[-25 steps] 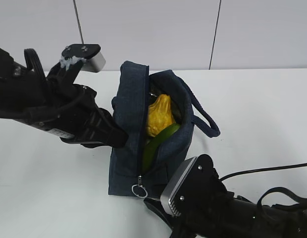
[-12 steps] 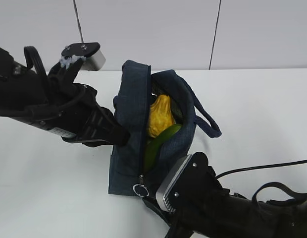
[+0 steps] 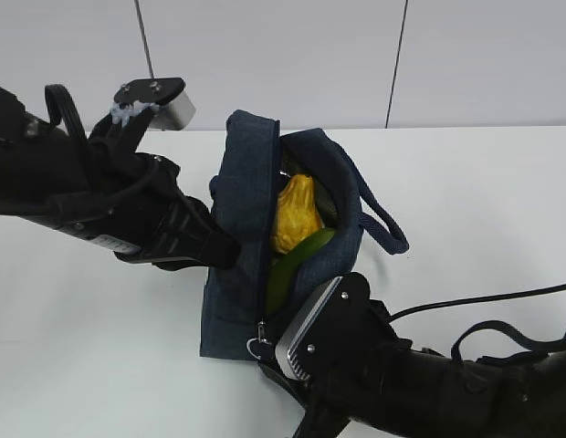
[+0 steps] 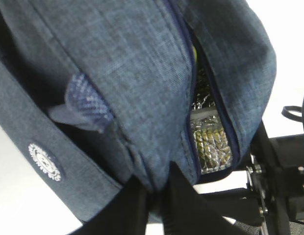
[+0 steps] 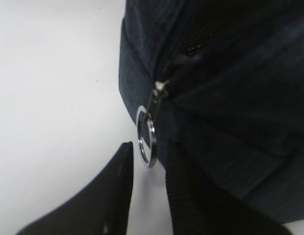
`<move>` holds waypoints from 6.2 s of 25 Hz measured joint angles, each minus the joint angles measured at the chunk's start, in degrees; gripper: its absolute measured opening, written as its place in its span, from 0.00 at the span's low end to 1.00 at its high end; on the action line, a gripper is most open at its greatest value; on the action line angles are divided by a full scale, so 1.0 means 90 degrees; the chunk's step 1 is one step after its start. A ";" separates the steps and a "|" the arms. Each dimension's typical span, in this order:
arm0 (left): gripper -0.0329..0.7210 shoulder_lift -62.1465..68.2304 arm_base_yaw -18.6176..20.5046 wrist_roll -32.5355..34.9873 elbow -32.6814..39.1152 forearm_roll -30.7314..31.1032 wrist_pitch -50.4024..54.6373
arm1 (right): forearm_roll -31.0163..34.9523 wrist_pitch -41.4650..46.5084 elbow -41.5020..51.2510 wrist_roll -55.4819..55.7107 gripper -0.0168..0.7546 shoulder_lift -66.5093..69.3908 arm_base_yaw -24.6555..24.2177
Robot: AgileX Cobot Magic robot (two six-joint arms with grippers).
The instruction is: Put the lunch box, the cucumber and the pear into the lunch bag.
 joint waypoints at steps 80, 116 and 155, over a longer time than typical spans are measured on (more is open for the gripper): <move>0.05 -0.0050 -0.0011 0.0023 0.0000 -0.0063 0.0051 | 0.0380 0.0552 0.0152 -0.0675 0.02 -0.2647 0.0026; 0.05 -0.0061 -0.0011 0.0025 0.0000 0.0425 0.0545 | 0.0356 0.1656 -0.0716 0.0487 0.02 -0.2671 0.0026; 0.05 -0.0061 -0.0005 0.0025 0.0000 0.0548 0.0903 | -0.6803 0.1789 -0.2674 0.8489 0.02 -0.2134 -0.2136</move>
